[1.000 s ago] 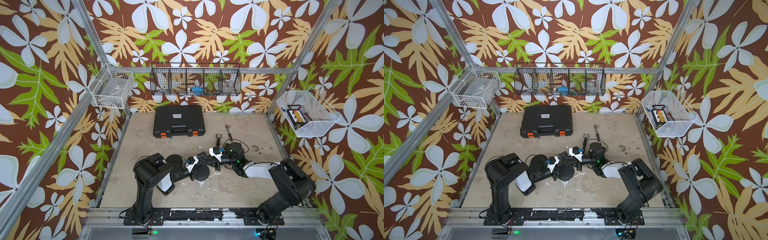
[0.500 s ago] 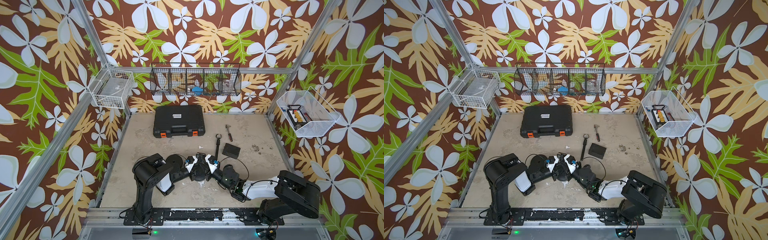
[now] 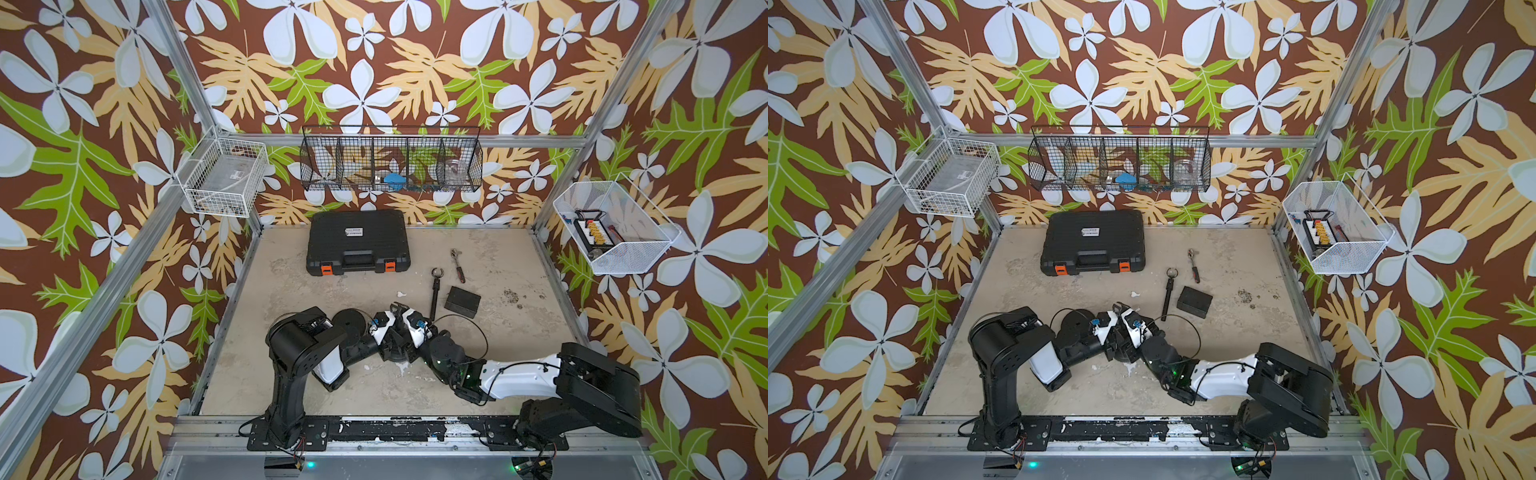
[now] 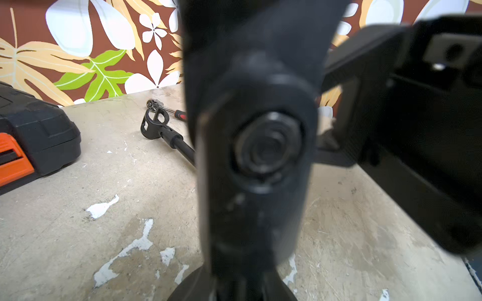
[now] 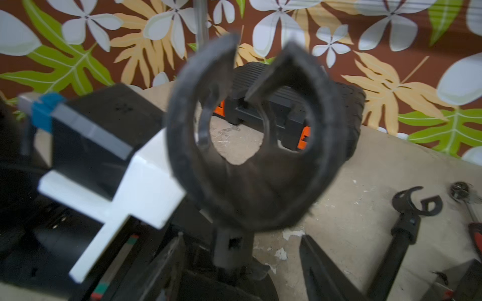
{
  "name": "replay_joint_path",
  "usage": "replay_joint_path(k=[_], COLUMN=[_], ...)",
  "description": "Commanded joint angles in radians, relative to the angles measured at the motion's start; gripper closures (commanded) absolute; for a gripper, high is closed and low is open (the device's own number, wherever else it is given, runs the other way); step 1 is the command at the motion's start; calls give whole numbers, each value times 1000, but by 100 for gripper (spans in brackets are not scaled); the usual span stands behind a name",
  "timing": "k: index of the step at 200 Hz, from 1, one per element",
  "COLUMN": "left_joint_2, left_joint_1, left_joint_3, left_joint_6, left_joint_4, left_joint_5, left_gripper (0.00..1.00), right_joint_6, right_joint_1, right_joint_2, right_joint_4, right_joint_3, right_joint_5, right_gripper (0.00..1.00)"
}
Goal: Assemble a microphone stand
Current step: Screw the microphone stand pole into the microphone stand base.
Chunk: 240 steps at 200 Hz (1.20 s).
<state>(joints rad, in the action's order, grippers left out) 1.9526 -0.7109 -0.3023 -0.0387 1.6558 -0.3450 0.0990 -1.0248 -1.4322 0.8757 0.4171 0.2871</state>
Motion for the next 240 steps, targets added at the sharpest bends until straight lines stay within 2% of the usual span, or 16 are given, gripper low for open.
replay_joint_path(k=[1,14,31,55,91,112,142,190,240], left_joint_2=[4,7,12,16,18,24,21,19,19], left_joint_1=[-2,-2,-2,-1,-2,-1,-1,-2,-1], left_joint_3=[-1,-5,-11,-11,-9,-11,-9,-8,-9], left_joint_6=[-32,-33,-33,-33,-32,-33,-32,-32,-32], left_joint_4=[147,147,147,148,146,145,145,145,143], left_joint_5=[-25,-29,-37,-40,-33,-35,-32,-33,-32], left_gripper=[94,93,93,94,94,94,94,94,94], right_joint_6=[-59,-122,-179,-186,-291,-376,-452,-480,-481], right_joint_1=[88,148,216,346,462,472,473,483,486], right_joint_2=[68,101,121,106,31,-26,-108,-198,-238], right_joint_4=[8,-4,-45,-41,-133,-249,-317,-300,-311], right_joint_3=[-52,-70,-64,-32,80,174,262,325,353], right_joint_5=[-446,-624,-766,-990,-1212,-1269,-1347,-1469,-1501], right_gripper=[27,27,28,31,33,41,45,61,75])
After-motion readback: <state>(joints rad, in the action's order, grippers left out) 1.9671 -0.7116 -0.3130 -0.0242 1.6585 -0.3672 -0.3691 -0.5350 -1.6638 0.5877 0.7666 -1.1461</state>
